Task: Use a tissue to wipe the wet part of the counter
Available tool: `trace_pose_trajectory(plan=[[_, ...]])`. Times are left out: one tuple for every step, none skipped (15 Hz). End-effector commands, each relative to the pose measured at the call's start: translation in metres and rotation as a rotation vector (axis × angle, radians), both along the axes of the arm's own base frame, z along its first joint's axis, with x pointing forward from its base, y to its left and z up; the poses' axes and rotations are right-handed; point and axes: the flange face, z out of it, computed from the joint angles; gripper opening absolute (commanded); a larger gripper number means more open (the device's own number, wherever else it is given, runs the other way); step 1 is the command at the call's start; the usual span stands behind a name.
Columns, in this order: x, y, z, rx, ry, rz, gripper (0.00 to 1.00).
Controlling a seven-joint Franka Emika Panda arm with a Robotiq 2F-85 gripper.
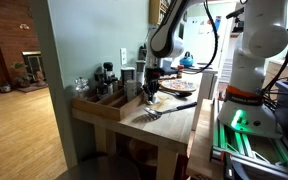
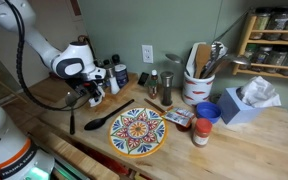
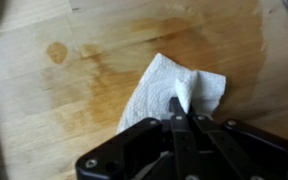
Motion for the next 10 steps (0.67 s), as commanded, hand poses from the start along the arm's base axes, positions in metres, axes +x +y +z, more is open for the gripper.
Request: trace_pose_trajectory(plan=[[0.006,-0.036,-0.014,-0.043,-0.039,-0.185,0.01],[0.006,-0.047,-0.017,-0.057,-0.040,-0.233,0.01],[0.006,-0.055,-0.018,-0.069,-0.037,-0.275,0.01],[0.004,-0.062,-0.020,-0.091,-0.026,-0.296,0.01],[0.002,-0.070,-0.023,-0.117,-0.011,-0.310,0.01],[-0.001,-0.078,-0.023,-0.138,0.002,-0.326,0.01],[-0.004,-0.085,-0.022,-0.164,0.022,-0.339,0.01],[-0.008,-0.096,-0.023,-0.196,0.038,-0.344,0.01],[-0.011,-0.104,-0.023,-0.224,0.053,-0.351,0.01],[-0.014,-0.106,-0.026,-0.227,0.085,-0.336,0.01]])
